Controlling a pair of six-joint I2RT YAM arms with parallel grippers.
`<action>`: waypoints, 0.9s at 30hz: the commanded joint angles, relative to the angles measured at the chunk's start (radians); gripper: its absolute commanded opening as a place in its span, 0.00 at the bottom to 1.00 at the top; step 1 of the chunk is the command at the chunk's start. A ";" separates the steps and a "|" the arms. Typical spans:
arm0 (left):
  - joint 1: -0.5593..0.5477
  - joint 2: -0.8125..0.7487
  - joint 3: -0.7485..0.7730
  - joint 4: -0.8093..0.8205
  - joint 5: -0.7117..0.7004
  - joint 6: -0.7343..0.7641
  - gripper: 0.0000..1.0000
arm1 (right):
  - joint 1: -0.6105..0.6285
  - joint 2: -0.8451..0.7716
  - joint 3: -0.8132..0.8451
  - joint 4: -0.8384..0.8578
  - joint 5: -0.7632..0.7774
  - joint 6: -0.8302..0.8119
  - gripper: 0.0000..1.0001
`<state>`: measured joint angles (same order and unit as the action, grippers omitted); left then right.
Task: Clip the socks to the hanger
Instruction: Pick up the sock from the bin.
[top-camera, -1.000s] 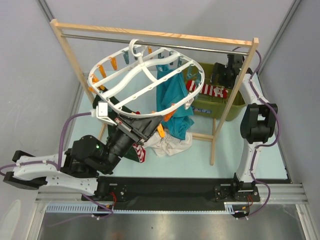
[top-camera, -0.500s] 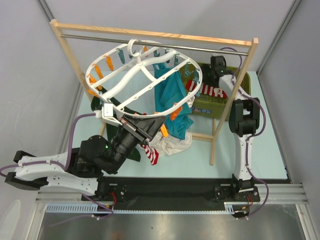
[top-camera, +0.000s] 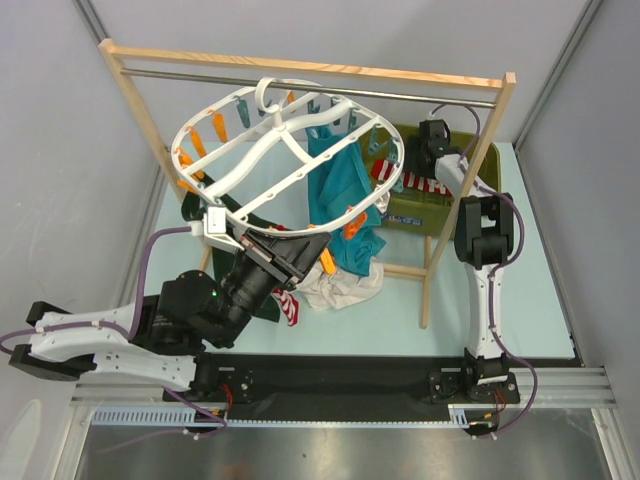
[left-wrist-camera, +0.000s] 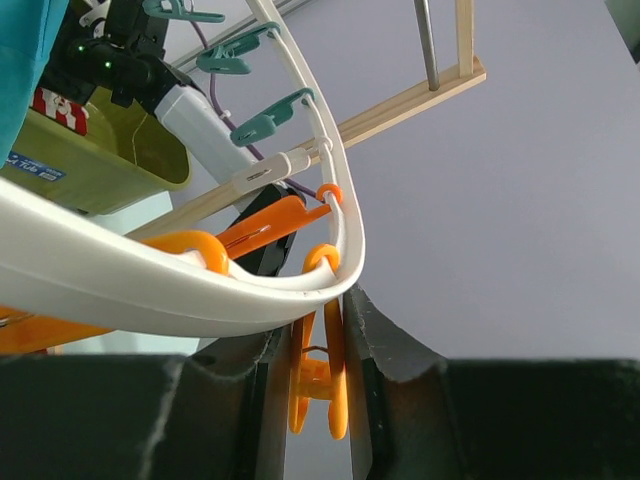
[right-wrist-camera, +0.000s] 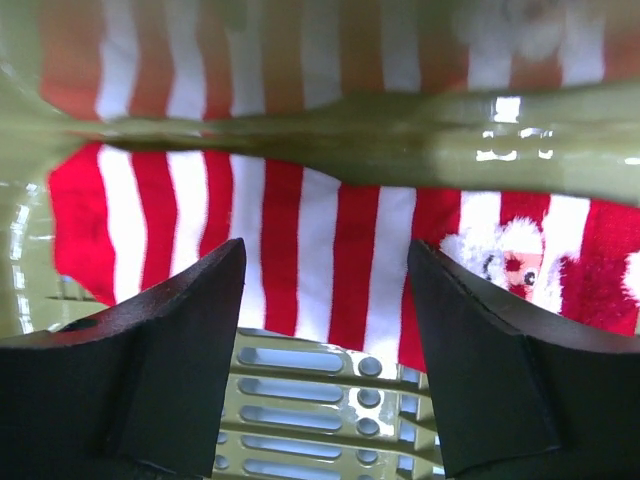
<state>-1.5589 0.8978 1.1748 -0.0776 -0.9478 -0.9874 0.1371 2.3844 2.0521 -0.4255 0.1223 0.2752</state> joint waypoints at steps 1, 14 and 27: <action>0.007 -0.003 0.025 -0.016 -0.025 0.004 0.00 | -0.001 0.027 0.052 -0.021 -0.007 -0.016 0.70; 0.007 -0.010 -0.004 0.006 -0.026 -0.005 0.00 | -0.013 0.010 0.082 -0.032 0.019 0.008 0.12; 0.005 0.009 0.016 0.010 -0.005 -0.004 0.00 | -0.122 -0.244 0.034 -0.033 -0.143 0.074 0.00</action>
<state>-1.5574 0.9047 1.1736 -0.0696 -0.9478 -0.9905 0.0372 2.2578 2.0979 -0.4744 0.0437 0.3252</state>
